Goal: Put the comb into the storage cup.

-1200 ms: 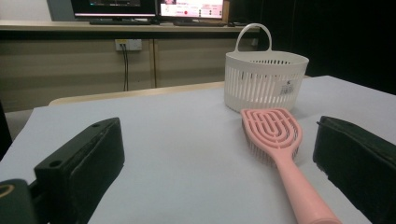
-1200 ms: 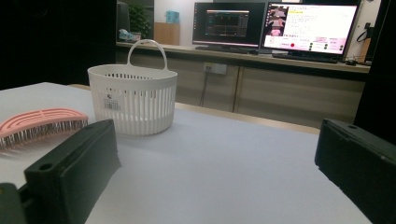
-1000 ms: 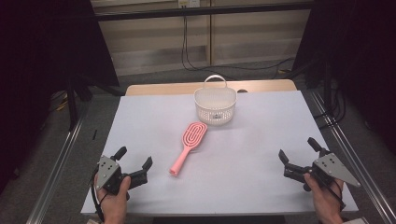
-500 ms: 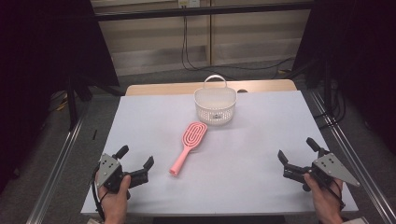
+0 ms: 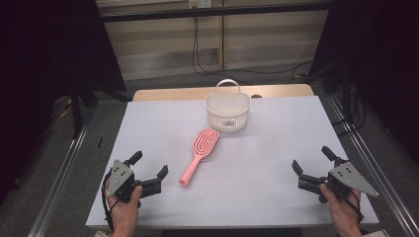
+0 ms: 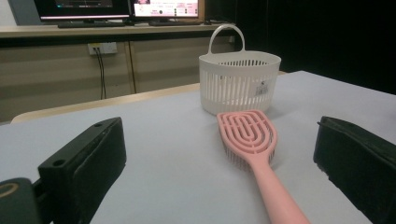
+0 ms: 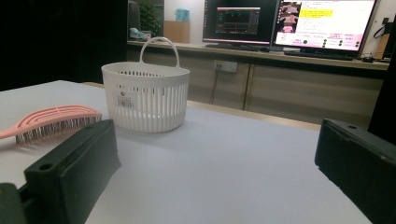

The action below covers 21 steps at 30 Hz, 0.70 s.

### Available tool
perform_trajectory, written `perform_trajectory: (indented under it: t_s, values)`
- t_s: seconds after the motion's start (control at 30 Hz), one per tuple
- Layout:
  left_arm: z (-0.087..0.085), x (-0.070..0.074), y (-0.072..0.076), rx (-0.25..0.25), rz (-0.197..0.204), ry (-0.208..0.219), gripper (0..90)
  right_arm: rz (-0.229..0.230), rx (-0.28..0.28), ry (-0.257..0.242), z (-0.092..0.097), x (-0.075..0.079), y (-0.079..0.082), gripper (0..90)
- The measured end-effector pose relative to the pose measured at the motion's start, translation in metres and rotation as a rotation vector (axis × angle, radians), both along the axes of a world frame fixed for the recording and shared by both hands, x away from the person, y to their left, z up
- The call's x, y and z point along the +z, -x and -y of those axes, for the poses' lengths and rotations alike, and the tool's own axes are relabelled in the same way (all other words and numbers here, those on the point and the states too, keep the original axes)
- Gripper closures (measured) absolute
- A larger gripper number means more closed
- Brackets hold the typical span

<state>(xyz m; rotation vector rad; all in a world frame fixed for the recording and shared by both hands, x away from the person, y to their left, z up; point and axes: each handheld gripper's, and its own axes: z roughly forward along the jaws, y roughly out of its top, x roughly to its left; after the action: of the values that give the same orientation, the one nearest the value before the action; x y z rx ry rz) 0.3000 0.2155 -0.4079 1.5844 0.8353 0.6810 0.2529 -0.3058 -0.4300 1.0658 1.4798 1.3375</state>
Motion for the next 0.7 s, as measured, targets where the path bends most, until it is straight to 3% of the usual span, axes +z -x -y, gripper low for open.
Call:
perform_trajectory:
  t_s: [0.27, 0.33, 0.7]
  values:
    - [-0.0012, 0.002, -0.0013, -0.036, -0.038, 0.027, 3.2, 0.001, 0.002, 0.005, -0.0033, 0.0, -0.0018, 0.0]
    - [-0.0031, 0.005, -0.0002, -0.029, -0.029, 0.033, 3.4, -0.004, 0.004, 0.007, -0.0032, -0.0001, -0.0021, 0.0]
    - [0.0041, 0.0083, -0.0069, -0.057, -0.026, 0.007, 4.6, -0.007, 0.019, 0.004, -0.0037, -0.0008, -0.0029, 0.0]
